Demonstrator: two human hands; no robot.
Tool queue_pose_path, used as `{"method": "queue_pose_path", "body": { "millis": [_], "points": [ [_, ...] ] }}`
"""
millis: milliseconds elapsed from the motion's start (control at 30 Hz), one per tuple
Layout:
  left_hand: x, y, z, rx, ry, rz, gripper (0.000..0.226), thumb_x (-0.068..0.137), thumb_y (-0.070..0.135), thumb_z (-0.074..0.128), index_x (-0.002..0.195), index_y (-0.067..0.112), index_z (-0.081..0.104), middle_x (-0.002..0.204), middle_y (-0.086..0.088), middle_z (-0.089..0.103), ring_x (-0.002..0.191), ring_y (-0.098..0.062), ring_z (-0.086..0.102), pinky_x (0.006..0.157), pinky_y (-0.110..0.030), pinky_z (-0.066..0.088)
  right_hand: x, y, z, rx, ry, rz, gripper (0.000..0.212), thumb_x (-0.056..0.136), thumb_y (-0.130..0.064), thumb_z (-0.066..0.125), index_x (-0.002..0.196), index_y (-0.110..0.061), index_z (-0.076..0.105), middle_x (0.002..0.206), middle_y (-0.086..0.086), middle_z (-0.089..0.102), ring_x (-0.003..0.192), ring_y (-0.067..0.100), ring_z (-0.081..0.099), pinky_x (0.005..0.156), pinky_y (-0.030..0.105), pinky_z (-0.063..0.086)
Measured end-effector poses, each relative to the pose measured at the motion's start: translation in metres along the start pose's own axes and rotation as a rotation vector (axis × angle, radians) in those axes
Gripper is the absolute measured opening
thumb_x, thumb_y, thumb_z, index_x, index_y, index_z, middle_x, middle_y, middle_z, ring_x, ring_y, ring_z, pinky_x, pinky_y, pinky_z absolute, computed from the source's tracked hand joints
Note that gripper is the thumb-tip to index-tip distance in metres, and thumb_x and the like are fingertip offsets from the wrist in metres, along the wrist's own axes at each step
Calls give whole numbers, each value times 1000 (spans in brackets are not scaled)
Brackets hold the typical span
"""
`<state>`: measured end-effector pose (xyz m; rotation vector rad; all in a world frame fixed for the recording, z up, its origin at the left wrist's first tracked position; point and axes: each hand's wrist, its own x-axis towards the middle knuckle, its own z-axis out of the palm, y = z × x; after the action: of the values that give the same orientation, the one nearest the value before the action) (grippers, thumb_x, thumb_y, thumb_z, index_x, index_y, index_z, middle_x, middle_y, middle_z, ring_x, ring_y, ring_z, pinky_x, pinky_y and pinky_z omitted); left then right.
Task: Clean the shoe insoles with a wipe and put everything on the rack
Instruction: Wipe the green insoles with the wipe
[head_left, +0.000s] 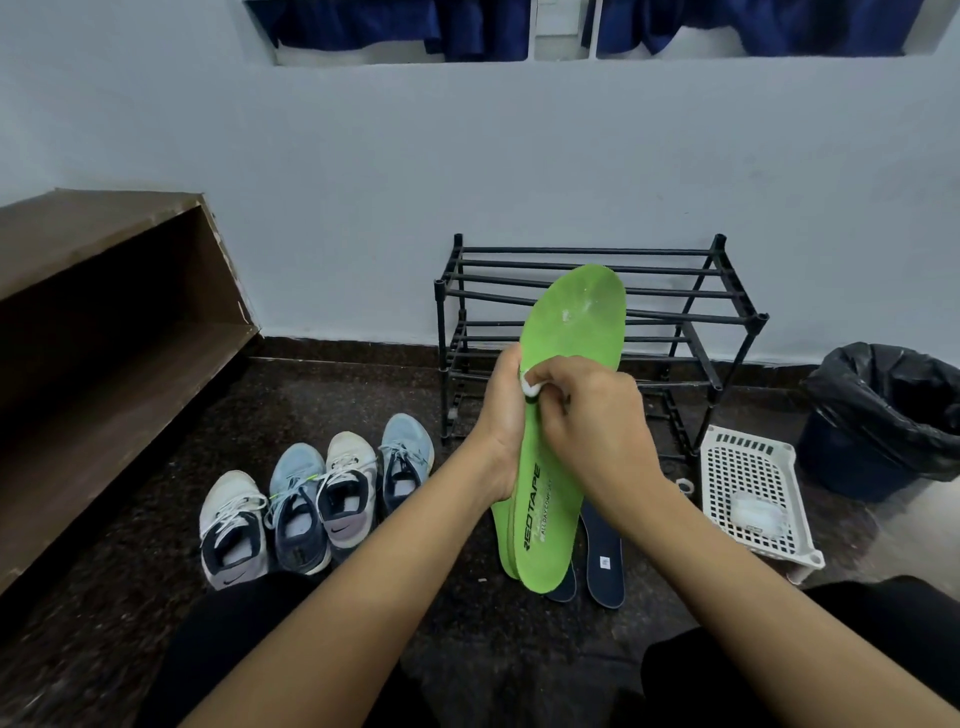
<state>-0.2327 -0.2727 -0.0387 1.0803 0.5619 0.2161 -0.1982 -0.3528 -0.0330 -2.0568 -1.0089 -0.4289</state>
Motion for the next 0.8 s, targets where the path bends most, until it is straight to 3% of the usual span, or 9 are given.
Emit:
{"method": "queue_pose_path", "body": {
  "millis": [133,233,400,500,633,800],
  "points": [
    [-4,-4,1,38,-36,-43,49,95,45,33,66,17,63,60,-3,61,62,-20,59,58,-28,44,2,5,-2,42,46,50,25,77,5,57,84,-14,71,81,0,70,73,22,64,70,33,50],
    [-5,0,-3,22,-32,-70,47,92,38,34,55,17,55,51,0,53,47,-17,52,48,-22,39,-4,1,0,59,28,56,26,77,5,57,84,-16,70,79,-4,69,70,19,63,69,31,49],
    [-2,4,-14,-19,65,-72,50,88,32,34,40,20,44,44,3,44,39,-14,43,47,-19,32,-13,-8,7,64,-43,40,25,77,4,57,82,-17,69,77,-4,68,70,19,62,67,30,48],
    [0,4,-16,-59,108,-66,55,90,35,35,38,20,46,44,4,46,40,-14,43,48,-21,32,-18,-11,10,60,-93,46,25,78,2,57,83,-19,69,76,-3,67,69,20,61,65,30,46],
    [2,4,-15,-67,119,-45,44,87,35,34,48,20,45,48,3,47,50,-16,43,53,-26,32,-13,-10,11,104,-88,74,27,78,2,56,83,-19,71,76,-4,68,69,18,61,67,29,46],
    [3,-5,-6,4,93,-41,42,84,39,33,48,21,45,54,2,45,57,-18,45,56,-29,33,-3,1,12,80,-12,86,25,78,4,56,84,-16,71,70,-7,63,60,11,52,61,21,33]
  ]
}}
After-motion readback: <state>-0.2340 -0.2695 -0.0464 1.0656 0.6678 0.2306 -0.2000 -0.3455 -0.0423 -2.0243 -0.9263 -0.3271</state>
